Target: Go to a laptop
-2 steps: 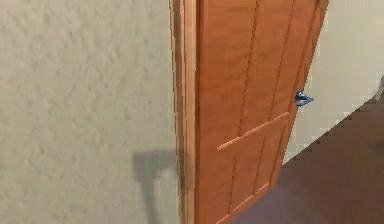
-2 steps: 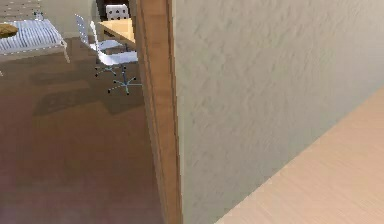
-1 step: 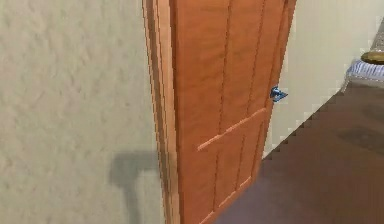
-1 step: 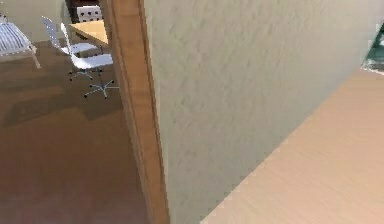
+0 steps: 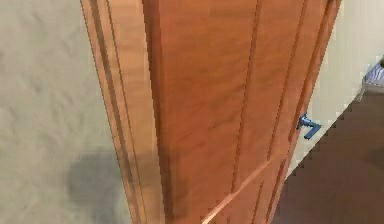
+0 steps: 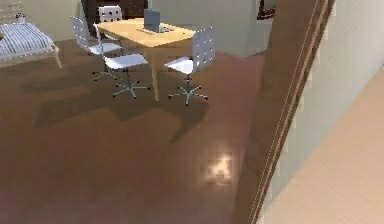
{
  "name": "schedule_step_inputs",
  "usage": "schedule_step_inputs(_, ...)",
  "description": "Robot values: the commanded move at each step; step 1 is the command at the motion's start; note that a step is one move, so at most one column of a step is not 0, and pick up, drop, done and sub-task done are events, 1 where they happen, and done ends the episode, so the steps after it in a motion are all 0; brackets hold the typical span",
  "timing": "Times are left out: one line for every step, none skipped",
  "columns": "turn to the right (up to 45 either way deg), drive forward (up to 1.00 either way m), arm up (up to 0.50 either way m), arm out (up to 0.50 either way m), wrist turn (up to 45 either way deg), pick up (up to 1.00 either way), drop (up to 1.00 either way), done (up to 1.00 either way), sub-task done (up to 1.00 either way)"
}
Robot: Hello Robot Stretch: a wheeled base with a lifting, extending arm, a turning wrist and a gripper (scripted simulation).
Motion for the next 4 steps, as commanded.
schedule_step_inputs(45.0,0.0,0.0,0.0,0.0,0.0,0.0,0.0,0.0)
schedule_step_inputs(0.0,0.3,0.0,0.0,0.0,0.0,0.0,0.0,0.0)
schedule_step_inputs(42.0,0.0,0.0,0.0,0.0,0.0,0.0,0.0,0.0)
schedule_step_inputs(0.0,1.0,0.0,0.0,0.0,0.0,0.0,0.0,0.0)
